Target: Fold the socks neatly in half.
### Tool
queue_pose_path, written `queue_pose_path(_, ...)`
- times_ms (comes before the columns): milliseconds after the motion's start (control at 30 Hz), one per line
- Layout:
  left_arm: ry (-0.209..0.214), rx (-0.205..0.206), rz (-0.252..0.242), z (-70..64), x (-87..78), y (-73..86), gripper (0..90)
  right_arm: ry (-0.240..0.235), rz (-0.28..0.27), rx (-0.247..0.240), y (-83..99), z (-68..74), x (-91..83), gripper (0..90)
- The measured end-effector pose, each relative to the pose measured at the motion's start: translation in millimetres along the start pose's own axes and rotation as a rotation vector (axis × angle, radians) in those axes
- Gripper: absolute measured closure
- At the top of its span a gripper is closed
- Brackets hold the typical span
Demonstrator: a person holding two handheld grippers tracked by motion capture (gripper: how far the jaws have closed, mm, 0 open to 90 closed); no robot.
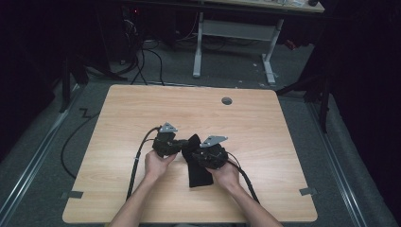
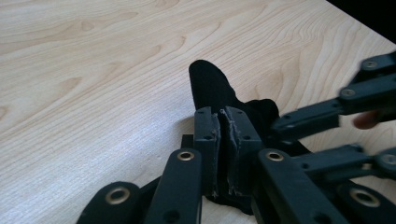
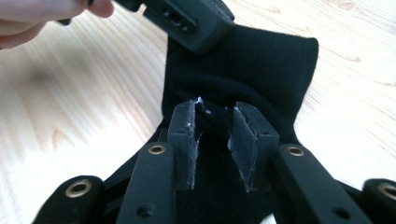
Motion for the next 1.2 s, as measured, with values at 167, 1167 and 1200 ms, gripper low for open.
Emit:
queue_pose_path(167,-0.007,0.003,-0.003,0.3,-1.5,-0.6,84.2,-0.012,-0.005,-0.003,12.8,3.0,-11.8,71.0)
queue_pose_path(1167,0.073,0.196,0.009,-55.9,-12.5,1.0,84.0,0.001,-0.010,0.037,47.2,14.4,-9.3,70.9)
queue_pose_path(1200,0.077,0.202,0.014,-58.7,-10.9,4.0,84.0,0.002,-0.015,0.038,47.1,13.9,-8.9,70.7)
Point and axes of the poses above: each handheld gripper's, and its own axes: x roughly forward along the jaws, y roughly out of its underside, z roughly to its left, the point moved 6 cm from there along x, roughly forward along the jaws, and after that the axes turned 8 degrees about x, right-handed, at the moved point
